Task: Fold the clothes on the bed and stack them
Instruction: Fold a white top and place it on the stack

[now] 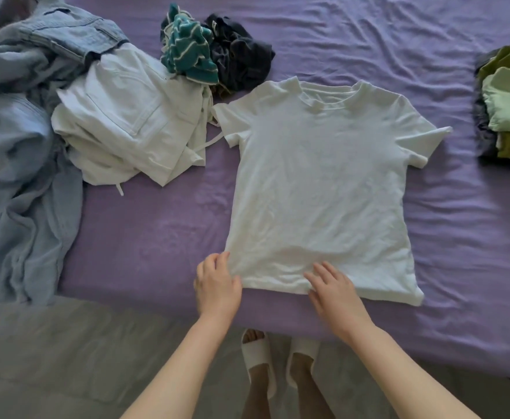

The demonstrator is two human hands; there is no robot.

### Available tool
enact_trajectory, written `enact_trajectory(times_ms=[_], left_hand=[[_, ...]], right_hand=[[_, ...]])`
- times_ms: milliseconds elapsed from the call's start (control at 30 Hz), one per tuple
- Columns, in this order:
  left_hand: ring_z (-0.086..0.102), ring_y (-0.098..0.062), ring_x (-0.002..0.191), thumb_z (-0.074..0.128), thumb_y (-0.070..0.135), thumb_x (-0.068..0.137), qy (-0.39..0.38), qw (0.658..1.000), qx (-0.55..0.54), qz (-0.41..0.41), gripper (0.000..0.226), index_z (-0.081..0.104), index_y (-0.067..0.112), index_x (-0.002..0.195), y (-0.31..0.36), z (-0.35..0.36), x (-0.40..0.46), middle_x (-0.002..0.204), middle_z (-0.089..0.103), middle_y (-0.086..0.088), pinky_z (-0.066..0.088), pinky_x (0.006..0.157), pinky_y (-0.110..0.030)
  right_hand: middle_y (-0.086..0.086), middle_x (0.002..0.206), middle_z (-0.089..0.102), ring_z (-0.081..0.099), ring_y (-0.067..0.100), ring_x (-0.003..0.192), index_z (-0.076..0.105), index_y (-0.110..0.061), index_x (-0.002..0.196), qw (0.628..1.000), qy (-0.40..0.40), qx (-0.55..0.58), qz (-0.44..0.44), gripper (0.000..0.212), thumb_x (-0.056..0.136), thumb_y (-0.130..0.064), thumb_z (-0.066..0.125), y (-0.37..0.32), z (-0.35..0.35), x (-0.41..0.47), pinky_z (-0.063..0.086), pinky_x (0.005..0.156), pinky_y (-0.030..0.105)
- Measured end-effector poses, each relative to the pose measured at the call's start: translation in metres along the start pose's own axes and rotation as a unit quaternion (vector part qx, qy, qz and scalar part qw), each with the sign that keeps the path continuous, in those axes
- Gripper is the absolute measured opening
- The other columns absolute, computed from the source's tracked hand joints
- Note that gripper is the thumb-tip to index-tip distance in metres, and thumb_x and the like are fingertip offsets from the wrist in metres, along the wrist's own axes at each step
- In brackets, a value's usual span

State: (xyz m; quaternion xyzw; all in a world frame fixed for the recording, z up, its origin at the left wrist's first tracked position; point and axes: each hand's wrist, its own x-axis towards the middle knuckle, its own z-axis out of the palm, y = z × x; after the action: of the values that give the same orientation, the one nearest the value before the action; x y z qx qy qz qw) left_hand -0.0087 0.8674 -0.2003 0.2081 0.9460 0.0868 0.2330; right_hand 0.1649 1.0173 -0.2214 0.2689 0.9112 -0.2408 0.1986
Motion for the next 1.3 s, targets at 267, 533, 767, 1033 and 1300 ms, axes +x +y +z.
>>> enact_trajectory(times_ms=[267,533,767,1033,1300], left_hand=[[0.014,-0.025,0.144,0.042,0.021,0.098,-0.214,0.932,0.118,0.269,0.046,0.036,0.022,0.144,0.095,0.044,-0.007,0.156,0.020,-0.006,0.022,0.113,-0.040],[0.032,-0.026,0.134,0.046,0.022,0.096,-0.222,0.946,0.065,0.227,0.043,0.042,0.022,0.139,0.123,0.064,-0.028,0.148,0.031,-0.009,0.035,0.105,-0.037],[0.008,-0.021,0.145,0.050,0.028,0.092,-0.194,0.935,0.075,0.289,0.048,0.042,0.030,0.139,0.142,0.058,-0.027,0.156,0.021,-0.002,0.021,0.114,-0.039],[0.000,-0.029,0.146,0.047,0.039,0.093,-0.275,0.886,0.208,0.310,0.059,0.023,0.035,0.147,0.153,0.067,-0.025,0.160,0.005,-0.004,0.013,0.116,-0.047],[0.035,-0.028,0.125,0.047,0.034,0.091,-0.316,0.858,0.243,0.324,0.041,0.049,0.026,0.131,0.158,0.060,-0.023,0.137,0.039,-0.004,0.040,0.096,-0.039]], right_hand=[[0.011,0.149,0.037,0.021,0.033,0.143,0.058,-0.014,0.126,0.981,0.101,0.028,0.163,0.032,0.094,-0.011,0.051,0.087,-0.024,-0.028,0.023,0.110,0.047],[0.010,0.112,0.063,0.056,0.031,0.102,0.043,-0.013,0.139,0.942,0.164,0.118,0.270,0.050,0.090,-0.016,0.055,0.109,-0.034,-0.034,0.038,0.085,0.040],[-0.004,0.101,0.055,0.052,0.015,0.089,0.057,-0.012,0.106,0.858,0.290,0.357,0.228,0.024,0.086,-0.001,0.056,0.095,-0.048,-0.046,0.032,0.067,0.010],[0.010,0.111,0.065,0.059,0.036,0.096,0.050,-0.021,0.125,0.854,0.228,0.322,0.339,0.035,0.091,-0.027,0.058,0.112,-0.042,-0.057,0.046,0.074,0.039],[0.014,0.108,0.055,0.056,0.036,0.094,0.048,-0.012,0.133,0.938,0.109,0.050,0.325,0.054,0.081,-0.004,0.059,0.117,-0.031,-0.066,0.045,0.074,0.042]])
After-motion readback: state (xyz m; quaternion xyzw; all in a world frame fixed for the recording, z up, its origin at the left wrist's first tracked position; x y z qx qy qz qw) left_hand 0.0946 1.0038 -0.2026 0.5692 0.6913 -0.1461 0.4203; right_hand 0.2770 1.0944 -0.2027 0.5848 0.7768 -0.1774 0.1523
